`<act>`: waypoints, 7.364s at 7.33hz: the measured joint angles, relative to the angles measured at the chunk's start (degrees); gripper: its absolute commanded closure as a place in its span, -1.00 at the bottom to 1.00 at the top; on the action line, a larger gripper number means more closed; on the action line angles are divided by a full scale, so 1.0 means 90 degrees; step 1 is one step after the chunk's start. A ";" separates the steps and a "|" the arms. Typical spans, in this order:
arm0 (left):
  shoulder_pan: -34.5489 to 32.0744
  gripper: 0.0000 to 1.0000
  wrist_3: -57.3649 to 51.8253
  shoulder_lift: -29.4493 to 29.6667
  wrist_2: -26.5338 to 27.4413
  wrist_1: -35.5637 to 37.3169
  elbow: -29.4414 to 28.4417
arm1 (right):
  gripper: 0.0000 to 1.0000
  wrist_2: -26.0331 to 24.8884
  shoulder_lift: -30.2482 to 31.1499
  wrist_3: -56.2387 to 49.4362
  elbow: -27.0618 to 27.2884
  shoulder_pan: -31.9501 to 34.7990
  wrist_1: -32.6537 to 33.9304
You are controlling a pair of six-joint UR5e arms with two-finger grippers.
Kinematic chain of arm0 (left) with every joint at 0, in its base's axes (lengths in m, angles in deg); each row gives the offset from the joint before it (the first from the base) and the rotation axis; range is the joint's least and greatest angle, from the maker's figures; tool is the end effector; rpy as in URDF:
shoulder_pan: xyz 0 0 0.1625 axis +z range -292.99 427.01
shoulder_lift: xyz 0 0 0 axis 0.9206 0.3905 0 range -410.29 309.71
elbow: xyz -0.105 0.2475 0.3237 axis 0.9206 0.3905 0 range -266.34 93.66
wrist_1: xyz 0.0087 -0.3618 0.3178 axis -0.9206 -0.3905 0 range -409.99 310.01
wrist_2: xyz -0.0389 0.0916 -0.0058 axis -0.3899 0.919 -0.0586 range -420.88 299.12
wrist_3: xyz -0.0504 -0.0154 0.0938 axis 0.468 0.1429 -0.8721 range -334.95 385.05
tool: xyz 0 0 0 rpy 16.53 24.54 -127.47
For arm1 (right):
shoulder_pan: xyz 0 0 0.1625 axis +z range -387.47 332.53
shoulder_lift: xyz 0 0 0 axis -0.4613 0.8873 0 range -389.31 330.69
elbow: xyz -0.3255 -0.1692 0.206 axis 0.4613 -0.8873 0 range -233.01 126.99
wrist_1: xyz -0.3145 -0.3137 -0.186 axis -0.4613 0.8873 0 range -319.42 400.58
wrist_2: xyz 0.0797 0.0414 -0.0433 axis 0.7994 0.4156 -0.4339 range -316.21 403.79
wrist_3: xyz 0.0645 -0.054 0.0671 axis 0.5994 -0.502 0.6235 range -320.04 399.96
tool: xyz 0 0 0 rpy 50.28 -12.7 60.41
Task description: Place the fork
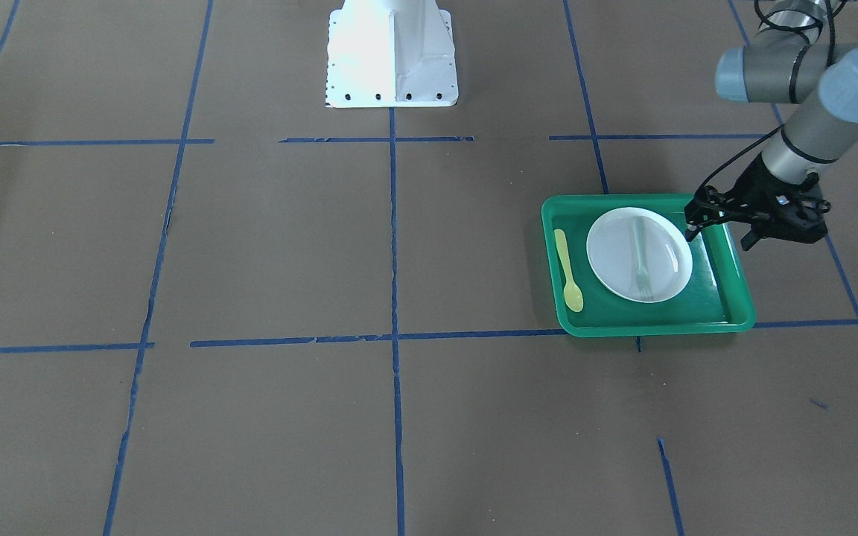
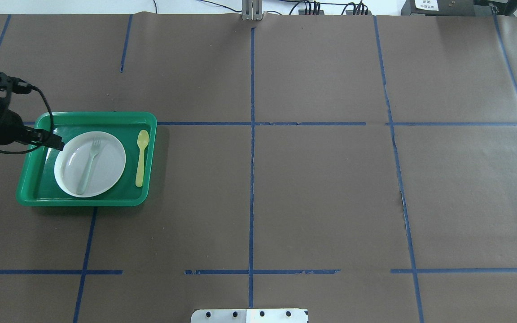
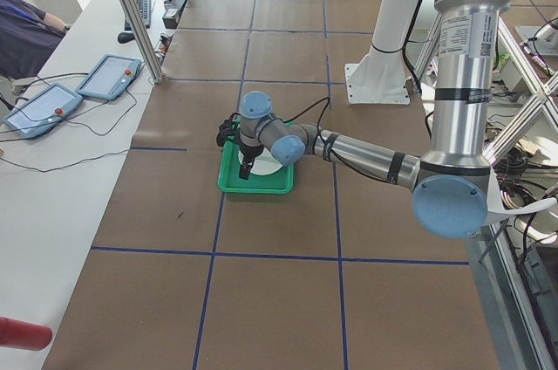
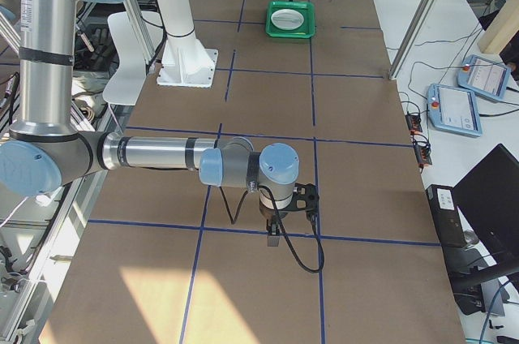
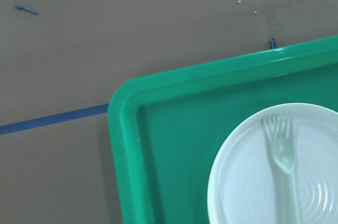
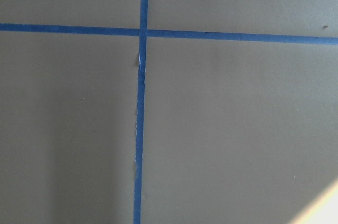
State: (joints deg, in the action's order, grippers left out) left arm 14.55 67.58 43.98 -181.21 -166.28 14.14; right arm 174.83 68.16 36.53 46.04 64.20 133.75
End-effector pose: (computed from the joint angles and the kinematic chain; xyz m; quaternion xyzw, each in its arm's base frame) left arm 0.3121 -0.5358 0.4688 0.1015 0.4053 0.0522 0.9070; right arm 0.0773 -0.5032 0.6508 0.0027 -0.3507 -0.0095 0.9364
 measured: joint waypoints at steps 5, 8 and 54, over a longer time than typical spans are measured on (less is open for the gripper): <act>0.0853 -0.46 0.0773 0.0380 0.0276 -0.0017 -0.0395 | -1.00 0.0000 0.0000 0.0000 0.0000 0.0000 0.0000; 0.0941 -0.33 0.0823 0.0384 0.0240 -0.0018 -0.0438 | -1.00 0.0000 0.0000 0.0000 0.0000 0.0000 0.0000; -0.4005 -1.00 -0.5352 -0.0710 -0.1258 0.3040 -0.0443 | -1.00 0.0000 0.0000 0.0000 0.0000 0.0000 0.0000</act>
State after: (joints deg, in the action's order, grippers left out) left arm -21.49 19.41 37.60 -192.53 -138.92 10.16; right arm 174.83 68.16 36.53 46.04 64.20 133.75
